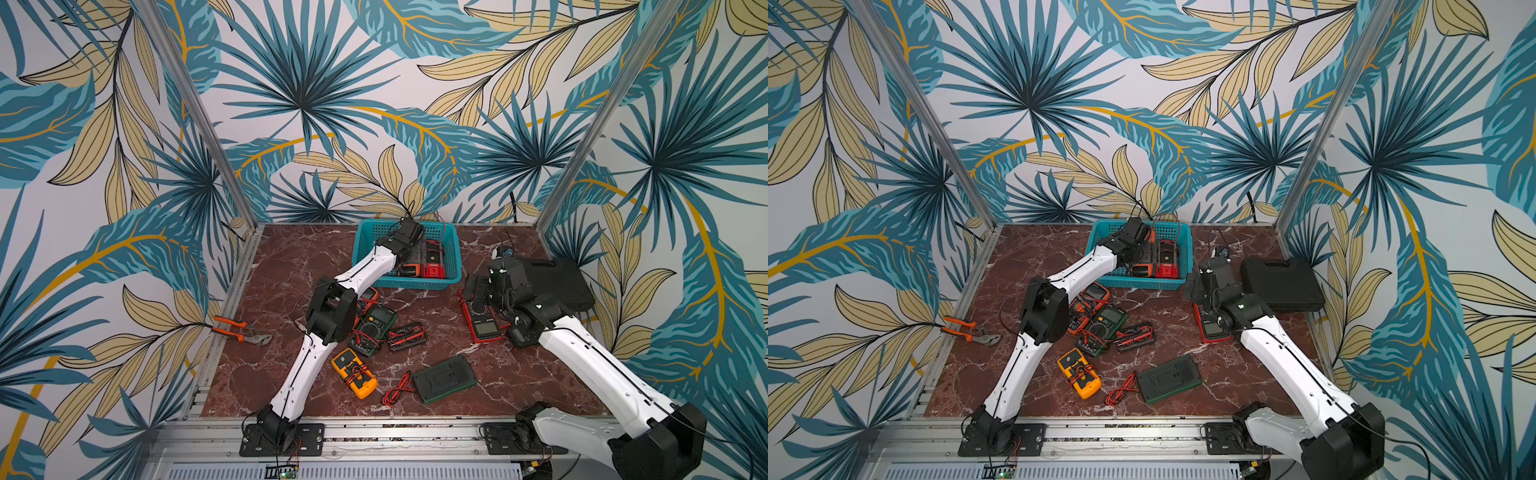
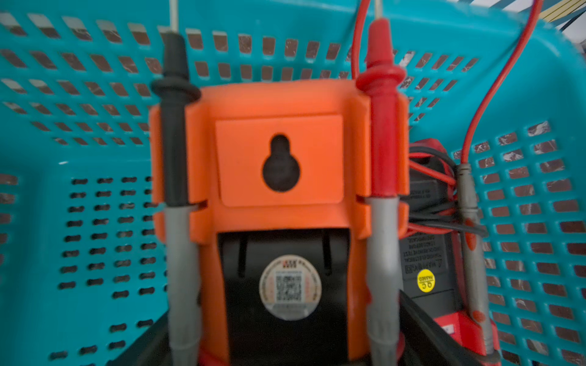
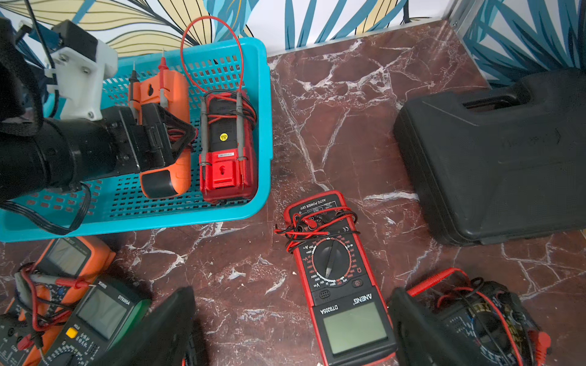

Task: Put the multimeter into the basket
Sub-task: Place the multimeter in the basket.

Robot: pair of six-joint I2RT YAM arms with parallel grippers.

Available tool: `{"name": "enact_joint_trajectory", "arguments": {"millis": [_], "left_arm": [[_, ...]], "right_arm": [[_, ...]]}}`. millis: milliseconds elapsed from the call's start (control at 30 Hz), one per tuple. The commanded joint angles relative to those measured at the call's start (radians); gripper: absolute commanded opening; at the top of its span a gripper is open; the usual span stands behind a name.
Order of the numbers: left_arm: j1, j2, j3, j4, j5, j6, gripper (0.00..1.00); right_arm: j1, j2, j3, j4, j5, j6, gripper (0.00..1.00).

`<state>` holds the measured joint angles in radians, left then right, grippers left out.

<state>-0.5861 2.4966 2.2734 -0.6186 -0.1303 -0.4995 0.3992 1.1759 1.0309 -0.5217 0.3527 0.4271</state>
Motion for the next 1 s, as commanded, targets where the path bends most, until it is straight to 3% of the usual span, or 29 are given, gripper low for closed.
{"name": "enact_joint_trajectory", "arguments": {"millis": [0, 167, 267, 400, 500, 667, 967], "left_arm": [[0.0, 0.011, 0.032, 0.052, 0.012, -0.005, 0.46], [0.002, 0.015, 0.032, 0.036, 0.011, 0.003, 0.57], [0.003, 0.01, 0.032, 0.026, 0.017, 0.003, 0.7], [0.002, -0.016, 0.014, 0.014, 0.001, 0.003, 0.84], [0.003, -0.06, -0.037, 0.037, -0.017, 0.001, 0.94], [0.008, -0.133, -0.113, 0.086, -0.021, -0.005, 1.0], [0.012, -0.212, -0.201, 0.15, 0.002, -0.024, 1.0]], "right_arm": [[0.003, 0.071, 0.063, 0.009, -0.021, -0.042, 0.91], [0.002, 0.237, 0.215, -0.005, -0.08, -0.1, 0.74], [-0.001, 0.357, 0.332, -0.035, -0.099, -0.126, 0.72], [-0.015, 0.509, 0.491, -0.058, -0.121, -0.148, 0.6], [-0.027, 0.612, 0.606, -0.07, -0.134, -0.153, 0.59], [-0.06, 0.787, 0.764, -0.086, -0.168, -0.146, 0.56], [-0.1, 1.043, 0.993, -0.088, -0.238, -0.16, 0.46]]}}
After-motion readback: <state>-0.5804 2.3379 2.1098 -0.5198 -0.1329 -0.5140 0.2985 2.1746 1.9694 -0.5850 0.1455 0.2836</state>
